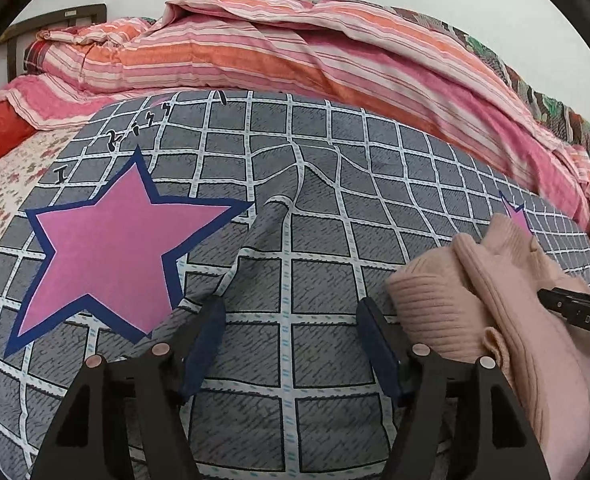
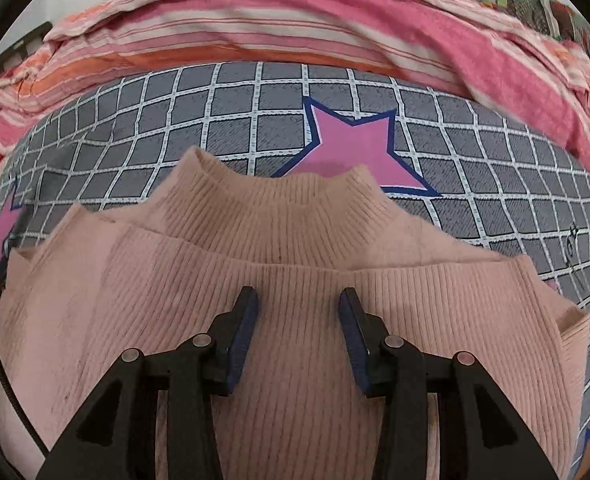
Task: Fold small clothes
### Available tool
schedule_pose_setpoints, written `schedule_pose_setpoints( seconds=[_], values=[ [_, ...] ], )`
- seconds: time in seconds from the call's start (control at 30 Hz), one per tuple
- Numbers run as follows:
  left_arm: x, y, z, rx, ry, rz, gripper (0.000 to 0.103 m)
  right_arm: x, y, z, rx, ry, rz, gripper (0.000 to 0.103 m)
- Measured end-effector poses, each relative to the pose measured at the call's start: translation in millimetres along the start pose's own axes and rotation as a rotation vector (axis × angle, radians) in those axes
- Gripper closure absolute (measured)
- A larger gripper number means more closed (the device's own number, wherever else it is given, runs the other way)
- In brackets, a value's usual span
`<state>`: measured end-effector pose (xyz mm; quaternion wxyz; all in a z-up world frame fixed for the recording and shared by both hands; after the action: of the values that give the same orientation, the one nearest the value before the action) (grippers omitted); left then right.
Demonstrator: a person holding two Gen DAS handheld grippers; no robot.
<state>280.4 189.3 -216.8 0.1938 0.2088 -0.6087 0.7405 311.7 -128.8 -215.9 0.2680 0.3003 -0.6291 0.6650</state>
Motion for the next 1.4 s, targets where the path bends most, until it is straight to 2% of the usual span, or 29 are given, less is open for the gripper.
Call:
schedule_pose_setpoints(
  seconds=[0.17, 0.43, 1.4],
  values=[
    [0.3, 1.4, -0.5, 0.009, 0.009, -0.001, 0.037, -1.9, -1.6, -2.3, 0.021, 0.042, 0.010, 0.061],
    [-0.7, 0.5, -0.1, 0.003, 0.005, -0.004, 0.037, -2.7, -0.9, -5.2, 0.019, 0.046, 0.047, 0.061],
    [-0.2, 1.4, 2.1, -0.004, 0.002, -0.004, 0.035, 4.4, 1.3, -2.8, 0.046, 0.046, 0.074, 0.059]
  ],
)
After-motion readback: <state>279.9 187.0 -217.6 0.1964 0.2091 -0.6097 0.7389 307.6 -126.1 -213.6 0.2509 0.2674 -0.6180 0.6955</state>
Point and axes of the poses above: each gripper's, at about its wrist camera, not at the fingertips, and x roughly against the way its jaws point, z to its right, y to its underside, the point moved 4 cm from there along -x, roughly the way its jaws point, and after that the axes turned 12 degrees about z, right-handed, at the moved point
